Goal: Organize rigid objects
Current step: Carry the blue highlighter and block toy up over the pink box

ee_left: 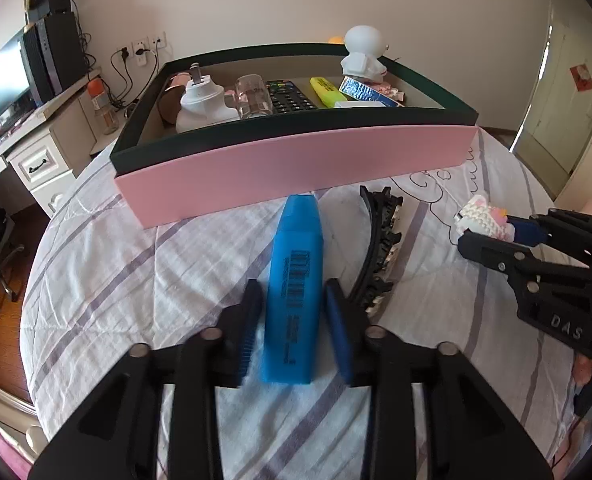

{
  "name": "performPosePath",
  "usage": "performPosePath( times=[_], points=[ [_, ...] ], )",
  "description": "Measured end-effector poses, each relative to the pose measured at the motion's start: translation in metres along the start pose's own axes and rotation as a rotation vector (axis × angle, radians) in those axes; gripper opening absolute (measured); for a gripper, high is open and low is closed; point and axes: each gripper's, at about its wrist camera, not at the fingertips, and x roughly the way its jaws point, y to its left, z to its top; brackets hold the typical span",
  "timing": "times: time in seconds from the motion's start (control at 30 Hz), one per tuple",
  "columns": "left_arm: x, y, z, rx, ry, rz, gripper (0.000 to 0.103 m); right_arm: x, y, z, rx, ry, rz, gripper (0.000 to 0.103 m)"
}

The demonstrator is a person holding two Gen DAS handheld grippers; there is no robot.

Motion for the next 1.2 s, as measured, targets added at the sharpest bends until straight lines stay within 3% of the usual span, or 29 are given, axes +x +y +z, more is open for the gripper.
performPosePath(
  times=[0.13, 0.37, 0.47, 0.53, 1.2],
  points=[
    [0.004, -0.006, 0.003, 0.018, 0.004, 0.02, 0.051, 0.0, -0.001, -0.001, 0.0, 0.0, 0.0, 0.032],
    [0.006, -0.004, 0.004, 0.006, 0.009, 0.001, 0.057, 0.001, -0.001, -0.003, -0.002, 0.005, -0.008, 0.031],
    [0.005, -0.003, 0.003, 0.003, 0.001, 0.0, 0.049, 0.001, -0.001, -0.002, 0.002, 0.01, -0.007, 0.031],
    [0.004, -0.002, 0.004, -0.006, -0.006, 0.006, 0.027, 0.001, -0.001, -0.003, 0.0, 0.014, -0.01, 0.031],
    [-0.018, 0.01, -0.006, -0.041, -0.045, 0.017, 0.026, -0.009, 0.0, -0.002, 0.006, -0.022, 0.002, 0.031]
  ],
)
